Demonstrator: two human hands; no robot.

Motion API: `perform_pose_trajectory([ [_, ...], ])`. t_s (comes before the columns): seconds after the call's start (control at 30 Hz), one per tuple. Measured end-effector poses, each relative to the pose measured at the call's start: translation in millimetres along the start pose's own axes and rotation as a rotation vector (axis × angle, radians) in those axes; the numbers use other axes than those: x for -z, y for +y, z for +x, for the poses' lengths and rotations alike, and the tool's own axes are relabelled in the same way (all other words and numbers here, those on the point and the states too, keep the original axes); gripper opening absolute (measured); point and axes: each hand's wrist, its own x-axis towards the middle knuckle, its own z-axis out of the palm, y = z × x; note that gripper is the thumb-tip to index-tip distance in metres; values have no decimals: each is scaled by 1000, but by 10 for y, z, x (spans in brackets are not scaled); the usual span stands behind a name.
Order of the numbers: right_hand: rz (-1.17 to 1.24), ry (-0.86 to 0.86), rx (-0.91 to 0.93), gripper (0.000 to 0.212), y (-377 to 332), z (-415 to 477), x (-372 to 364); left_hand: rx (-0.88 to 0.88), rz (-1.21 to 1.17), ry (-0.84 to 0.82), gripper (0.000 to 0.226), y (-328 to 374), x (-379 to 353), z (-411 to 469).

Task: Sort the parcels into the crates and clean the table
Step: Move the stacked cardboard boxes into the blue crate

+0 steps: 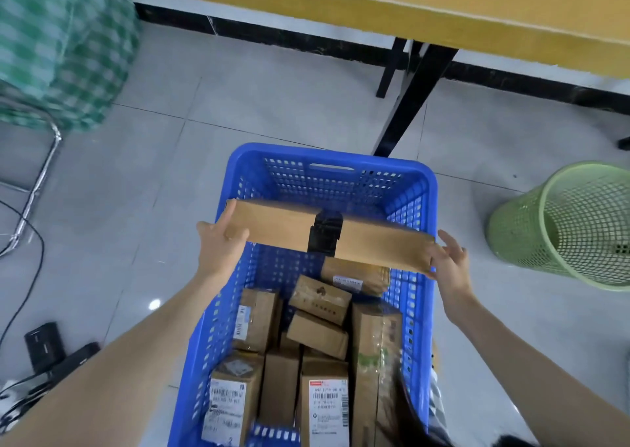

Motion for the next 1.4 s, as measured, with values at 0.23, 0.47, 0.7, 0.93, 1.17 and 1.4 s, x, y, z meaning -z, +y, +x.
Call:
perform_pose_trajectory([
  [0.23,96,54,73,38,-426,17,48,-88,-89,139,21,379,136,50],
  [0.47,-117,-87,238,42,-676,-43,-97,20,-188,134,31,607,88,261],
  [0.7,27,21,257,26,-726,103,20,101,-215,80,24,595,129,365],
  [0.93,206,32,168,11,-846,223,-51,52,-290,52,25,671,121,424],
  [1.17,55,-30,89,8,-529,265,-103,134,-189,-5,4,327,-2,408],
  [1.4,-176,-412,-102,56,-294,80,-258,248,45,-422,69,275,-313,225],
])
